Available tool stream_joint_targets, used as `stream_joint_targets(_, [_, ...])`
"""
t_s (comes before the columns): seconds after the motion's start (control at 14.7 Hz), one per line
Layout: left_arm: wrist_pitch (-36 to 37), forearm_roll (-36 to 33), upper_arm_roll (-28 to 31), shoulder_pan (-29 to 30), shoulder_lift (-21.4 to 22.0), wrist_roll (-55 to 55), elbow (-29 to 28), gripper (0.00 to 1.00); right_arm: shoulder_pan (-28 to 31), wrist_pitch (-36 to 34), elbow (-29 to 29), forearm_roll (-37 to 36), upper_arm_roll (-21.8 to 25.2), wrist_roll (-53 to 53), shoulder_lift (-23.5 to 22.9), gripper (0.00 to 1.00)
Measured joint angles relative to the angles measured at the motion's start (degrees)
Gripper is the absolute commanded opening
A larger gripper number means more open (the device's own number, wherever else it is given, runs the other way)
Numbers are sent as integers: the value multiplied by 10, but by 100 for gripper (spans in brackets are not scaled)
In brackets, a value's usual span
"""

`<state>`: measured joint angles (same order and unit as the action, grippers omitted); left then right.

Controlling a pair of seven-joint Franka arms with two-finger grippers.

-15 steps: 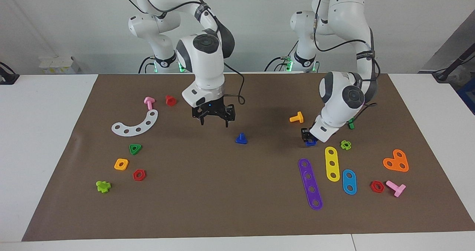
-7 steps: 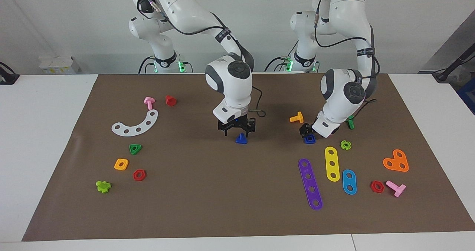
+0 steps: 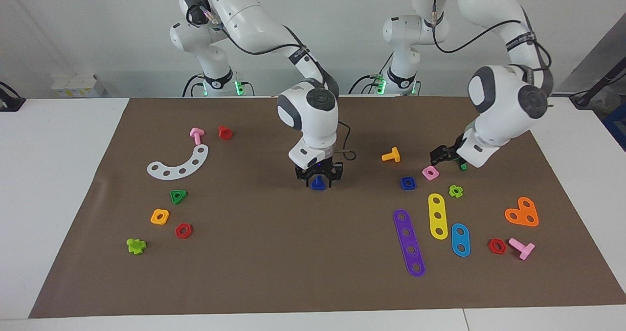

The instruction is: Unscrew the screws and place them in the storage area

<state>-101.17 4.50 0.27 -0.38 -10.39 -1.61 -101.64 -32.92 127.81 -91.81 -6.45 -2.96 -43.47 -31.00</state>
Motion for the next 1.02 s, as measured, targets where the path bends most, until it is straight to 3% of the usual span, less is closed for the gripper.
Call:
stream_joint_targets(0.27, [36, -37, -3, 19, 59, -19, 10, 100, -3, 0, -6, 0, 0, 0, -3, 57])
stream_joint_targets(0.54, [67, -41, -7, 18, 153, -19, 11, 100, -7, -7, -7, -1, 0, 0, -3, 46])
stream_joint_targets(0.68, [69, -41, -8, 17, 176, -19, 10, 100, -7, -7, -7, -1, 0, 0, -3, 27])
stream_joint_targets(0.88, [69, -41, -13, 14, 178, -19, 10, 100, -10, -13, -7, -1, 0, 0, -2, 0])
stream_joint_targets(1.02, [69, -41, -14, 14, 178, -19, 11, 100, -11, -17, -6, -1, 0, 0, -2, 0])
